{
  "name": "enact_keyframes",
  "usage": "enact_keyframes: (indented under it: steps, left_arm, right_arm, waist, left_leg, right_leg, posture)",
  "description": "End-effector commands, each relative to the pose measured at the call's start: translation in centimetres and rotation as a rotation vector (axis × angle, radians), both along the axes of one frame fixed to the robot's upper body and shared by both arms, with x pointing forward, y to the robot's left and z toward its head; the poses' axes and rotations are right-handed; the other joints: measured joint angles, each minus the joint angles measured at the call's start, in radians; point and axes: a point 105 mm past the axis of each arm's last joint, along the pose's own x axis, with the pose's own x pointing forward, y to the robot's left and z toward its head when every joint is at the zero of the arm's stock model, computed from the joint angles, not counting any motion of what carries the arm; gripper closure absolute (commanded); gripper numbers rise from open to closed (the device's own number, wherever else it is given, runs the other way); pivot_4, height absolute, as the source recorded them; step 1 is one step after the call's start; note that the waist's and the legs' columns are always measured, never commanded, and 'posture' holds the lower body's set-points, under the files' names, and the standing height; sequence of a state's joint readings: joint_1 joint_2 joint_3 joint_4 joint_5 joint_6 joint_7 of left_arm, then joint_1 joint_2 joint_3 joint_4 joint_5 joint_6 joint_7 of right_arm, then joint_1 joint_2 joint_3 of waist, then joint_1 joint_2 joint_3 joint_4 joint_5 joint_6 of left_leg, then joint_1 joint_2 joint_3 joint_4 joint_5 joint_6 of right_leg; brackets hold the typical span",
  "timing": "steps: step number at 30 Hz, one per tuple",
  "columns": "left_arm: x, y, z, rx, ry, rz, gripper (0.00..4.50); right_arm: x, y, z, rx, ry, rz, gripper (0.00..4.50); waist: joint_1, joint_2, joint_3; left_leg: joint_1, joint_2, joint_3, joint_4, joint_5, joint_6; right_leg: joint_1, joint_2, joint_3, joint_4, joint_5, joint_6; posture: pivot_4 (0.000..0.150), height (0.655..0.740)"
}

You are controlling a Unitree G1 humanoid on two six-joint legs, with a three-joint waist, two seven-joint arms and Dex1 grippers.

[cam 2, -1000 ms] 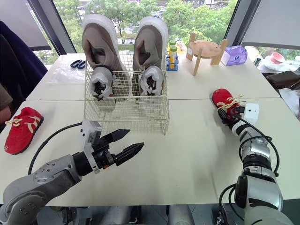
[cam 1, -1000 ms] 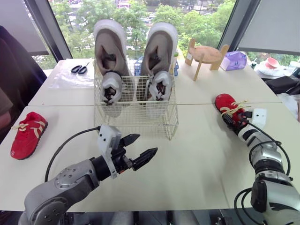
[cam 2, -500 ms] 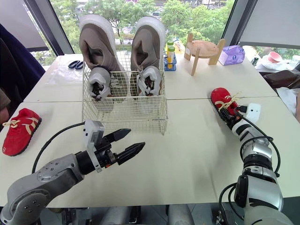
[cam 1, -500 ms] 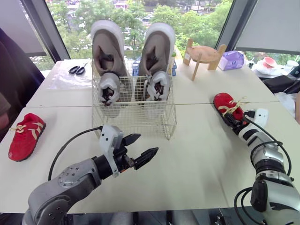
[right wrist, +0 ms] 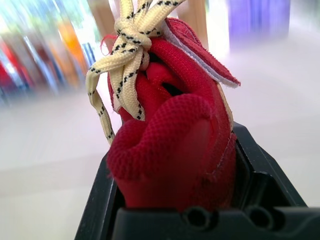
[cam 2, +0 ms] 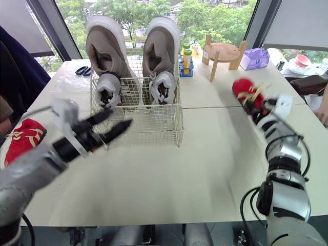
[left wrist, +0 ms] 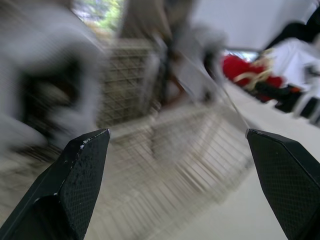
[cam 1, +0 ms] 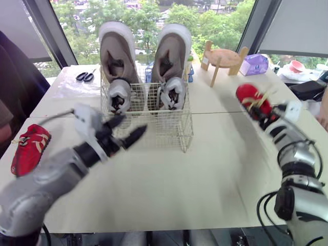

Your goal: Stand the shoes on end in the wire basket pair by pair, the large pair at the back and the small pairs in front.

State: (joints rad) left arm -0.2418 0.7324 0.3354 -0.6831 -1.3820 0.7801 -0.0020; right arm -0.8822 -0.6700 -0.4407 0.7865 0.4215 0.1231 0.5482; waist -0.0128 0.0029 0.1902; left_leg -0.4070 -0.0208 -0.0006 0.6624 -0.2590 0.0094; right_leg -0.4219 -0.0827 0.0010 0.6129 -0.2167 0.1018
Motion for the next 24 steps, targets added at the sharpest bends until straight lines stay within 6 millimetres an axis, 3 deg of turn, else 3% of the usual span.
enact_keyframes:
  steps: [1, 3, 5, 8, 10, 14, 18, 24]
  left_arm:
    - [-1.3, 0.9, 5.1, -0.254, -0.077, -0.172, 0.00]
    - [-1.2, 2.5, 8.0, -0.383, -0.125, -0.196, 0.00]
    - [-1.2, 3.3, 10.0, -0.426, -0.165, -0.212, 0.00]
    - [-1.0, 4.1, 13.2, -0.473, -0.248, -0.226, 0.00]
    - [-1.1, 4.3, 14.8, -0.550, -0.273, -0.276, 0.00]
    - [-1.0, 3.5, 15.9, -0.581, -0.248, -0.374, 0.00]
    - [-0.5, 2.4, 15.3, -0.515, -0.181, -0.440, 0.00]
    - [-0.6, 0.5, 15.1, -0.409, -0.115, -0.552, 0.00]
  right_arm:
    - [-2.8, 2.8, 11.3, -0.100, -0.320, 0.136, 2.97]
    - [-4.6, 5.5, 15.5, -0.168, -0.436, 0.253, 2.97]
    - [-6.3, 7.8, 18.2, -0.211, -0.515, 0.357, 2.97]
    - [-9.6, 13.3, 21.0, -0.311, -0.612, 0.626, 2.97]
    - [-11.1, 16.4, 21.0, -0.444, -0.624, 0.746, 2.97]
    - [-12.6, 20.0, 20.3, -0.674, -0.653, 0.855, 2.97]
    - [-13.4, 22.2, 19.3, -0.829, -0.694, 0.923, 2.97]
    - [-14.3, 24.3, 17.9, -0.904, -0.751, 1.002, 2.97]
  waist:
    - [0.003, 0.000, 0.000]
    - [0.003, -0.002, 0.000]
    - [0.002, -0.003, 0.001]
    - [0.002, -0.003, 0.001]
    - [0.002, -0.003, 0.001]
    - [0.004, -0.007, 0.001]
    - [0.003, -0.008, 0.001]
    - [0.002, -0.009, 0.002]
  left_leg:
    - [-0.003, 0.000, 0.000, 0.000, 0.000, 0.000]
    - [-0.004, 0.001, -0.001, 0.000, 0.000, 0.000]
    - [-0.003, 0.001, -0.003, -0.001, 0.000, 0.000]
    - [-0.003, 0.001, -0.002, -0.001, 0.000, 0.000]
    - [-0.003, 0.001, -0.002, 0.000, 0.000, 0.000]
    - [-0.003, 0.000, -0.002, 0.000, 0.000, 0.000]
    - [-0.003, 0.000, -0.002, 0.001, 0.000, -0.001]
    - [-0.003, 0.000, -0.002, 0.000, 0.001, -0.001]
  right_leg:
    - [-0.004, 0.000, 0.000, 0.001, 0.001, 0.002]
    - [-0.005, 0.000, -0.002, 0.001, 0.001, 0.003]
    - [-0.004, 0.001, -0.003, 0.001, 0.001, 0.002]
    - [-0.004, 0.001, -0.003, 0.001, 0.001, 0.002]
    - [-0.004, 0.001, -0.002, 0.001, 0.001, 0.002]
    - [-0.004, 0.000, -0.002, 0.001, 0.001, 0.003]
    - [-0.004, 0.000, -0.002, 0.001, 0.002, 0.003]
    - [-0.005, 0.001, -0.002, 0.002, 0.002, 0.003]
  posture:
    - [0.150, 0.7400]
    - [0.150, 0.7400]
    - [0.150, 0.7400]
    - [0.150, 0.7400]
    - [0.150, 0.7400]
    - [0.150, 0.7400]
    - [0.150, 0.7400]
    - [0.150, 0.7400]
